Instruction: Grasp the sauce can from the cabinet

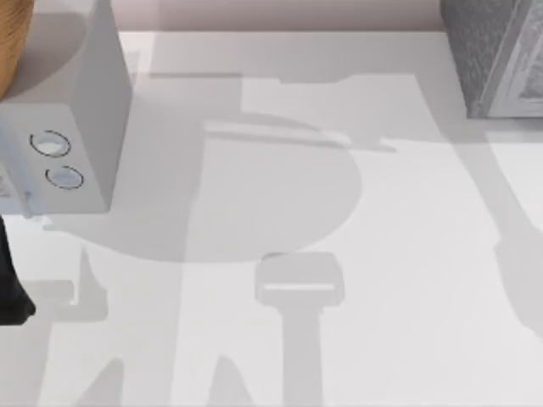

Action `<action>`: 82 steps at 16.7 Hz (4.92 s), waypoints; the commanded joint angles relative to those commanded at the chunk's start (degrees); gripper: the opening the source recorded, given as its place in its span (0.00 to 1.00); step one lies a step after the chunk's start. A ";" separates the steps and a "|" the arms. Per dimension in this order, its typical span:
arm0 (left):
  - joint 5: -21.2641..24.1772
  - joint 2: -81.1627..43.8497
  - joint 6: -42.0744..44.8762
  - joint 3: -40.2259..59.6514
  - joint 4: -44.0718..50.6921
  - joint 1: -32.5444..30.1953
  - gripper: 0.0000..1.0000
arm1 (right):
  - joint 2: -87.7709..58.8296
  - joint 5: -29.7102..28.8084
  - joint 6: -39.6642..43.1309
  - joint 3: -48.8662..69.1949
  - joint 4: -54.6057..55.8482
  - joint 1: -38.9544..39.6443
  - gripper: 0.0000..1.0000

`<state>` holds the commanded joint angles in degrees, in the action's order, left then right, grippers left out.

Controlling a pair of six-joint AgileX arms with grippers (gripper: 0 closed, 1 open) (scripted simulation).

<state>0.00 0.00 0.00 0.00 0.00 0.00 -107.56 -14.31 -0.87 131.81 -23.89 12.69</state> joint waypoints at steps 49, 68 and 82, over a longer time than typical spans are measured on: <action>0.00 0.00 0.00 0.00 0.00 0.00 1.00 | 107.56 14.31 0.87 -131.81 23.89 -12.69 0.00; 0.00 0.00 0.00 0.00 0.00 0.00 1.00 | 70.35 30.80 0.26 -122.31 51.80 -16.10 0.00; 0.00 0.00 0.00 0.00 0.00 0.00 1.00 | 34.03 46.95 -0.09 -113.54 78.54 -19.51 0.00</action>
<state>0.00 0.00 0.00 0.00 0.00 0.00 -73.53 32.64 -0.96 18.26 54.64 -6.82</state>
